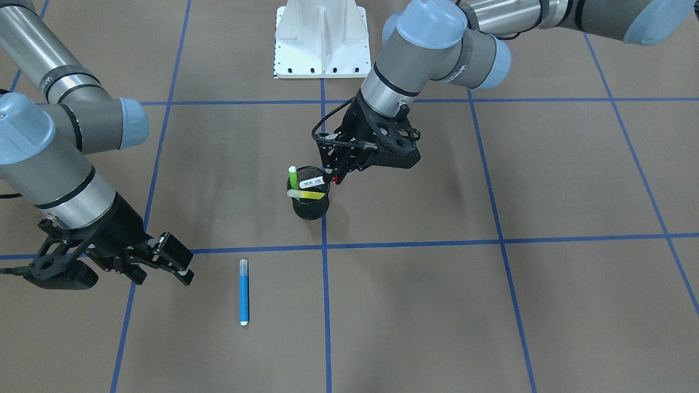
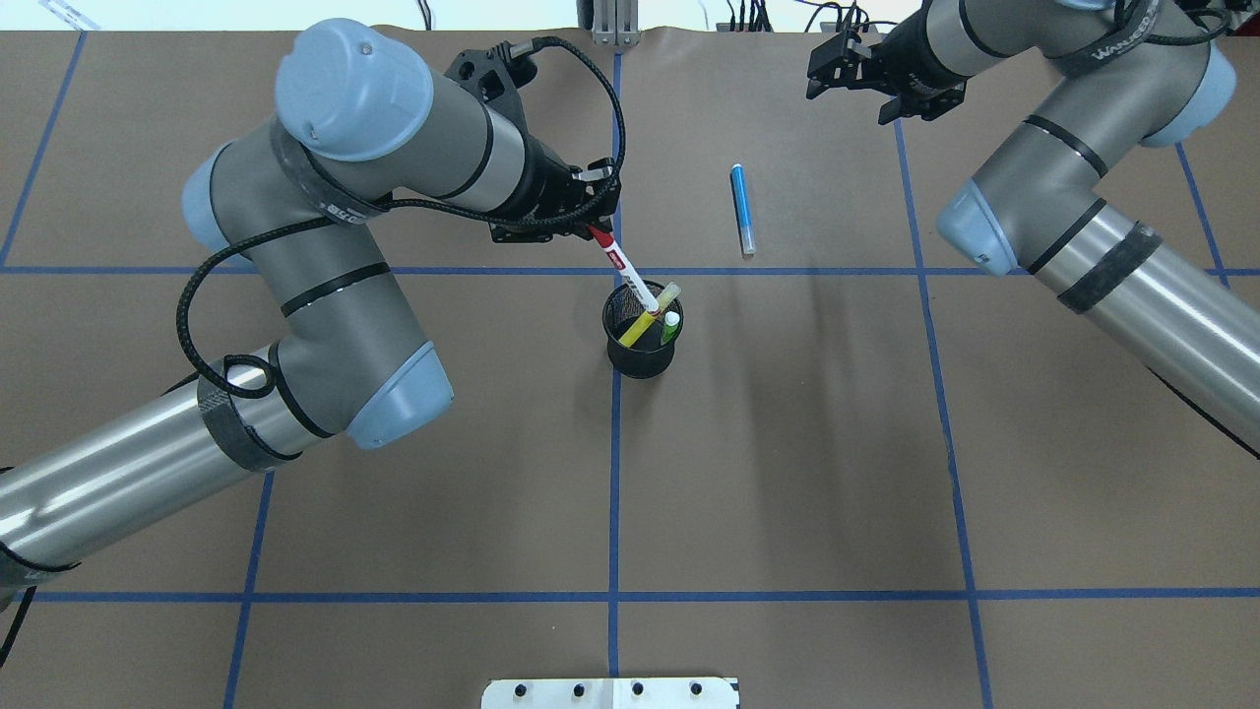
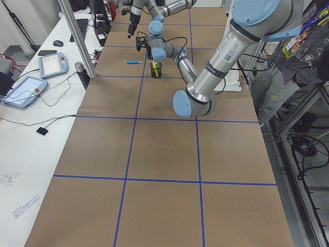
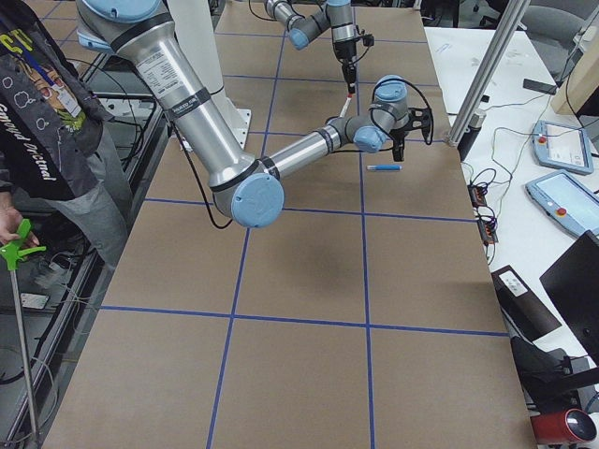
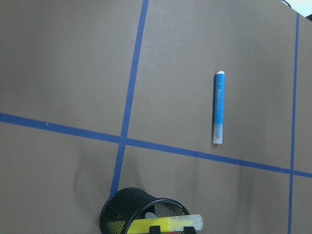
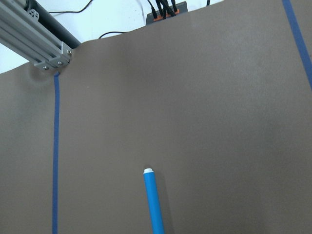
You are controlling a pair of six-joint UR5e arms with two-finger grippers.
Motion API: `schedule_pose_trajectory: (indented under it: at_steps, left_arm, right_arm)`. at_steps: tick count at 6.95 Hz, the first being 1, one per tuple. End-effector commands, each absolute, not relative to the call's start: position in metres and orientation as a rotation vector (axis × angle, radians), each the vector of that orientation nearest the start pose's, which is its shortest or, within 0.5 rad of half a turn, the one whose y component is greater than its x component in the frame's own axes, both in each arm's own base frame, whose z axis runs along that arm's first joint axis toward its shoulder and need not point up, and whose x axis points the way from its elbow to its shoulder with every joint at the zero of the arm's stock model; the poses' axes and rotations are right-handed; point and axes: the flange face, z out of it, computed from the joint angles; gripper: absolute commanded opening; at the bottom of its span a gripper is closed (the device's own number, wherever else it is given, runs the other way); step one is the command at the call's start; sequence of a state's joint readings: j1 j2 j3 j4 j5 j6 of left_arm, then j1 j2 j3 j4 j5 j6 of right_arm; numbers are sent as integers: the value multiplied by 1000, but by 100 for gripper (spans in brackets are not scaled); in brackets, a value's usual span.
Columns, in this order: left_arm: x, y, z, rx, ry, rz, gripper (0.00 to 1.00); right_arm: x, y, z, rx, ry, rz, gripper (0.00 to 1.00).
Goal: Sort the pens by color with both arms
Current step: 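Set the blue marker down farther from the robot while left gripper lifts red marker, then carry the red-capped marker with the left gripper and lay it beside the blue marker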
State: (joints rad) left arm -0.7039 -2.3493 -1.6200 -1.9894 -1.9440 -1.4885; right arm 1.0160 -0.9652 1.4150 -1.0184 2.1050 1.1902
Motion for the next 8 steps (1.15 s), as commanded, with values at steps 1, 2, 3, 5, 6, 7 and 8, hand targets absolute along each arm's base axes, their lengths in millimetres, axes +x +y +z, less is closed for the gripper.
schedule_pose_trajectory:
  at_steps: [1,2,3,5,6,7,8]
  left_arm:
    - [437,-537,84,323,1269,-404,0]
    - [435,-544,78,395,1256,-462,0]
    - [441,-551,76,452,1237,-578,0]
    - [518,-530,60,634,1200,-752,0]
    - [560,-513,56,729,1177,-834,0]
    - [587,-489,65,814,1140,-904,0]
    - [597,-483,67,855,1121,-934,0]
  right_arm:
    - [-271,-672,311,241,-1055,290,100]
    - [-252,-682,325,237,-979,259,100]
    - [-239,-689,341,149,-891,306,100]
    - [-240,-688,350,80,-829,339,100]
    - [-242,-687,351,80,-827,334,100]
    - [-243,-686,353,77,-826,335,100]
    - [-245,-686,352,77,-827,331,100]
